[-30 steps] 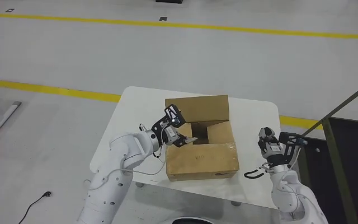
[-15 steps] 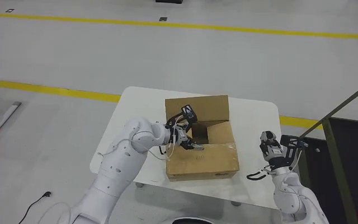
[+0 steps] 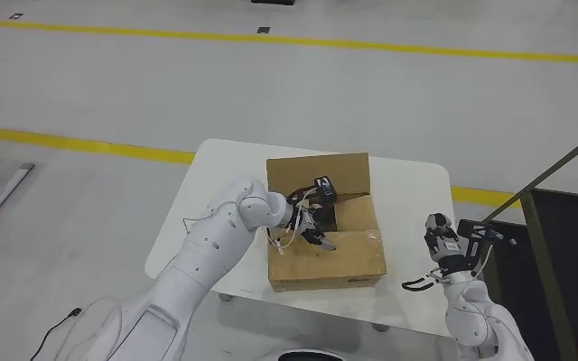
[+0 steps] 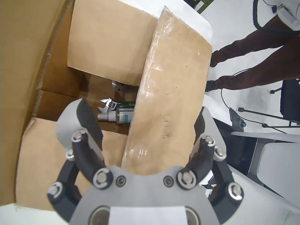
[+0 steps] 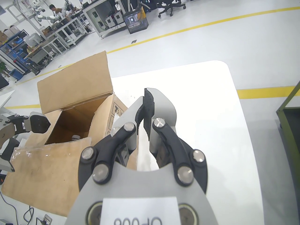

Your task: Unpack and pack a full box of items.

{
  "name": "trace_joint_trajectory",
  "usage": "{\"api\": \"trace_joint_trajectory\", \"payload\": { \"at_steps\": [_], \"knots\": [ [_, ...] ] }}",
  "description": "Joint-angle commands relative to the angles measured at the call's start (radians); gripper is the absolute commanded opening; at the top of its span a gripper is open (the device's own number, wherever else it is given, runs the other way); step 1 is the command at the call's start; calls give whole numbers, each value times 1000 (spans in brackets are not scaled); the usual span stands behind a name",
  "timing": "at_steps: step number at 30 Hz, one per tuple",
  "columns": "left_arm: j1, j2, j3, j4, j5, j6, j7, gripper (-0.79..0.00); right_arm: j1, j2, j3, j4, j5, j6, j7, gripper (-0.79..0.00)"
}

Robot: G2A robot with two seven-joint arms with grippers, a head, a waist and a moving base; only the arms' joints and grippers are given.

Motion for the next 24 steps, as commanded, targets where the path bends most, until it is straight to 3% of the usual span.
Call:
{"api": "trace_joint_trajectory", "payload": {
  "at_steps": [1,10,24],
  "knots": [
    [-18,-12,26,47,5,-4,23,0,-1,0,-1,4,0,1,0,-785],
    [-73,-57,91,199,-114,-68,4,0,-5,-1,-19,33,-8,4,6,-785],
    [-125,-89,181,291,-155,-113,42,0,0,-8,-81,154,19,-28,0,-785]
  ]
}}
